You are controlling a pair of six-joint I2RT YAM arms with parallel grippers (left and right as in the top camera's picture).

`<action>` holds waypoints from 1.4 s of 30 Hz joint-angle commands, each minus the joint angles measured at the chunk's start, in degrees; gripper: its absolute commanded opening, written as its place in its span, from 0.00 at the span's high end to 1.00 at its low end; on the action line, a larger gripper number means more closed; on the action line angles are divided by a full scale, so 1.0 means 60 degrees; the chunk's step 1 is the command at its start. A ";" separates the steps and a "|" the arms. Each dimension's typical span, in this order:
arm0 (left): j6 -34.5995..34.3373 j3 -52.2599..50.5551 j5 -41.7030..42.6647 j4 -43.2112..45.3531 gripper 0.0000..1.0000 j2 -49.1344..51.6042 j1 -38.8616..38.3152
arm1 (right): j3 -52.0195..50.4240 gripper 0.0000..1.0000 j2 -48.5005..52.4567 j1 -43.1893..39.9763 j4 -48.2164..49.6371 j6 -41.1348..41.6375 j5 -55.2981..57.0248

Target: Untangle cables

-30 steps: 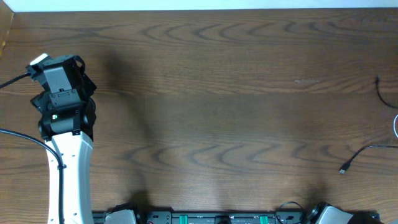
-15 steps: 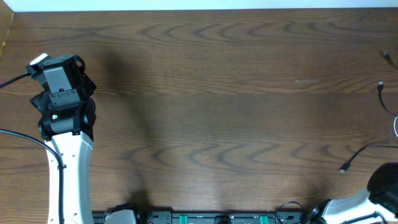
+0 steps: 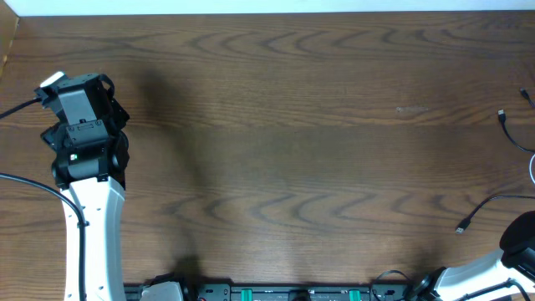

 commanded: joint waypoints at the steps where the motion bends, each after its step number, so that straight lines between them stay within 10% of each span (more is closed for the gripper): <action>1: -0.0124 0.0095 -0.0025 0.0044 0.12 0.0022 0.0011 | 0.0098 0.99 0.0095 -0.0106 -0.0015 0.0226 -0.0277; 14: -0.0120 0.0095 -0.0025 0.0040 0.11 0.0022 0.0011 | 0.0098 0.94 0.3191 -0.0120 -0.1038 0.0087 -0.0459; 17: -0.0120 0.0095 -0.0025 0.0040 0.11 0.0022 0.0011 | 0.0098 0.01 0.3832 -0.0120 -0.1344 0.0025 -0.0743; 36: -0.0117 0.0095 -0.0029 0.0047 0.11 0.0022 0.0015 | 0.0113 0.01 0.0980 0.0361 -0.1228 0.0936 -0.4025; 42: 0.0350 0.0098 -0.0142 0.0215 0.11 -0.0135 0.0015 | 0.0109 0.01 -0.1147 0.2142 -0.1137 0.0084 -0.1122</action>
